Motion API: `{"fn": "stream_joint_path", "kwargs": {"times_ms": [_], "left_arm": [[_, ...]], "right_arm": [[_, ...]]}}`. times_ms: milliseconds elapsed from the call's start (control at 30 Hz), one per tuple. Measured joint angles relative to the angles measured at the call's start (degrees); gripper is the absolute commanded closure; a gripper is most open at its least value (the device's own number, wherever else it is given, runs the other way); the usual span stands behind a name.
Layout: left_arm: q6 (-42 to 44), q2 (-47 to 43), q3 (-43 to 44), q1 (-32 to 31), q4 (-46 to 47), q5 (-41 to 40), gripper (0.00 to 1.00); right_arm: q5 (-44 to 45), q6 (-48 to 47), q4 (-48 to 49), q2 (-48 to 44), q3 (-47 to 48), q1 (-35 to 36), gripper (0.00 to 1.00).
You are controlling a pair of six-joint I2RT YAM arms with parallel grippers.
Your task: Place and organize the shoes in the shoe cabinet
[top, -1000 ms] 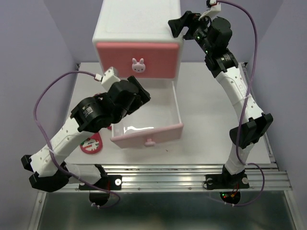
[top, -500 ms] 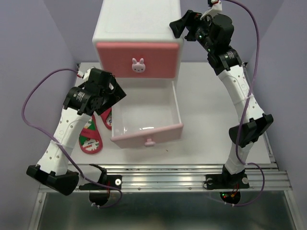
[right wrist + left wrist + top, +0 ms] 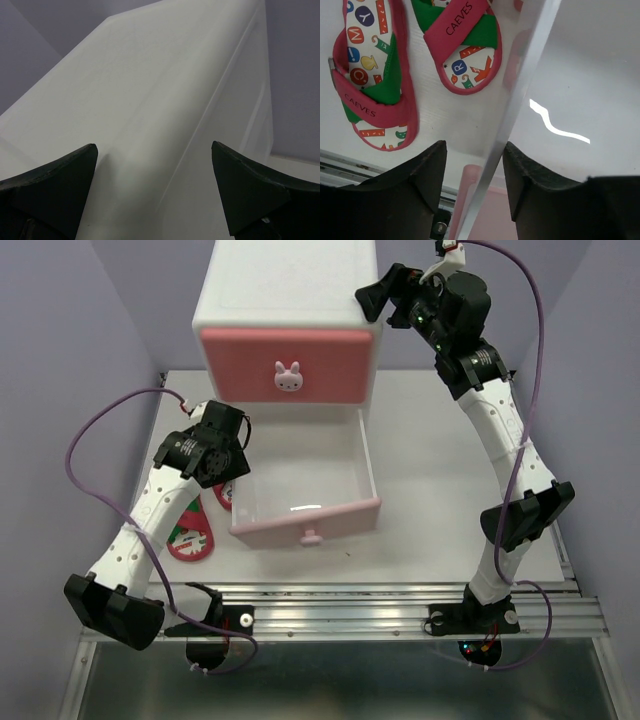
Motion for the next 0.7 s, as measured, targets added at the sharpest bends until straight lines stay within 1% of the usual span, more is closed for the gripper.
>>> {"fn": "stream_joint_path", "kwargs": {"times_ms": [33, 100, 133, 200, 300, 467, 567, 700], "left_arm": [[1.2, 0.0, -0.6, 0.0, 1.5, 0.4, 0.6], [3.1, 0.2, -0.7, -0.3, 3.1, 0.9, 0.65], [3.8, 0.3, -0.7, -0.4, 3.7, 1.0, 0.7], [5.3, 0.9, -0.5, -0.6, 4.5, 0.4, 1.0], [9.4, 1.7, 0.9, -1.0, 4.1, 0.4, 1.0], [13.9, 4.7, 5.0, -1.4, 2.3, -0.3, 1.0], [15.8, 6.2, 7.0, -1.4, 0.7, -1.1, 1.0], [18.7, 6.9, 10.2, -1.4, 0.9, -3.0, 1.0]], "right_arm": [[0.0, -0.1, 0.0, 0.0, 0.0, 0.0, 0.0], [0.0, -0.2, -0.1, 0.0, 0.0, 0.0, 0.0], [0.0, -0.2, -0.1, 0.0, 0.0, 0.0, 0.0], [0.0, -0.2, -0.1, 0.0, 0.0, 0.0, 0.0], [-0.2, -0.3, -0.1, 0.0, 0.0, 0.0, 0.0], [-0.2, -0.5, -0.1, 0.0, 0.0, 0.0, 0.0], [-0.4, -0.7, -0.2, 0.0, 0.0, 0.0, 0.0], [-0.6, -1.1, -0.2, 0.0, 0.0, 0.0, 0.0]]}}
